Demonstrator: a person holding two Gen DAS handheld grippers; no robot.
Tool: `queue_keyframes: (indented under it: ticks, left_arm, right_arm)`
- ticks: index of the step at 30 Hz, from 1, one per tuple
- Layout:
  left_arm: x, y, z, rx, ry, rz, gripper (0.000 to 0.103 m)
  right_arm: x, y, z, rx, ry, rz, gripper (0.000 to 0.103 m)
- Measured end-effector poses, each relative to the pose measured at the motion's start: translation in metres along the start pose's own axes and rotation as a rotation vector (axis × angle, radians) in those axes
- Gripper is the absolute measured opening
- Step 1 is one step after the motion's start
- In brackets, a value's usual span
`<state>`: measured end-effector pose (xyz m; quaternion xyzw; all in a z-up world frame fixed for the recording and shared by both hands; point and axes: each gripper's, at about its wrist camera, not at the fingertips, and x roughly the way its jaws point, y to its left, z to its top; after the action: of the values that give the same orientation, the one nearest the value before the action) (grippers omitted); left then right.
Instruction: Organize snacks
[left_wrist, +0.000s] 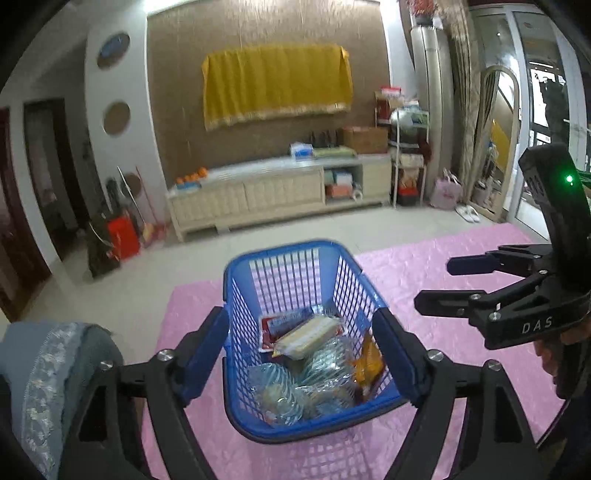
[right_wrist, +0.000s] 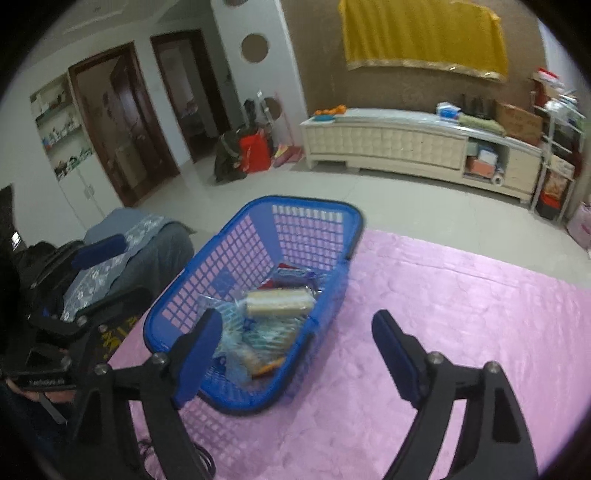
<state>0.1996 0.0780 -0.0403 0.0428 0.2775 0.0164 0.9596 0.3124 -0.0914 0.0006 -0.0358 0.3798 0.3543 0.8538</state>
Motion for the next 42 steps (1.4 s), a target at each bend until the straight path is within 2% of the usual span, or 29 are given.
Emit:
queue_keyframes:
  ticks: [4, 6, 10, 14, 16, 19, 21, 28, 35, 42]
  left_arm:
    - [-0.027, -0.022, -0.004, -0.002, -0.039, -0.018, 0.081]
    - [-0.041, -0.037, -0.005, 0.005, -0.065, 0.005, 0.081]
    - [-0.070, -0.055, -0.011, -0.026, -0.132, 0.017, 0.081]
    - [-0.095, -0.071, -0.015, -0.051, -0.156, 0.002, 0.081]
    - [-0.109, -0.076, -0.017, -0.074, -0.169, -0.004, 0.085]
    - [-0.127, -0.082, -0.018, -0.093, -0.197, -0.009, 0.101]
    - [-0.134, -0.085, -0.019, -0.089, -0.210, -0.025, 0.103]
    - [-0.154, -0.096, -0.019, -0.060, -0.239, -0.009, 0.103]
    - [-0.167, -0.098, -0.019, -0.061, -0.255, -0.026, 0.103]
    - [-0.178, -0.102, -0.025, -0.065, -0.265, -0.008, 0.103]
  right_arm:
    - [-0.034, 0.003, -0.016, -0.005, -0.045, -0.062, 0.087]
    - [-0.058, 0.003, -0.028, 0.018, -0.081, -0.083, 0.088]
    - [-0.096, 0.001, -0.043, 0.060, -0.143, -0.114, 0.103]
    - [-0.135, 0.003, -0.058, 0.068, -0.197, -0.174, 0.103]
    - [-0.152, 0.006, -0.064, 0.071, -0.226, -0.191, 0.103]
    - [-0.173, 0.012, -0.074, 0.070, -0.253, -0.221, 0.103]
    - [-0.186, 0.016, -0.079, 0.062, -0.263, -0.242, 0.103]
    - [-0.210, 0.031, -0.089, 0.050, -0.310, -0.311, 0.103]
    - [-0.223, 0.038, -0.096, 0.042, -0.331, -0.292, 0.103]
    - [-0.232, 0.045, -0.105, 0.031, -0.337, -0.270, 0.103]
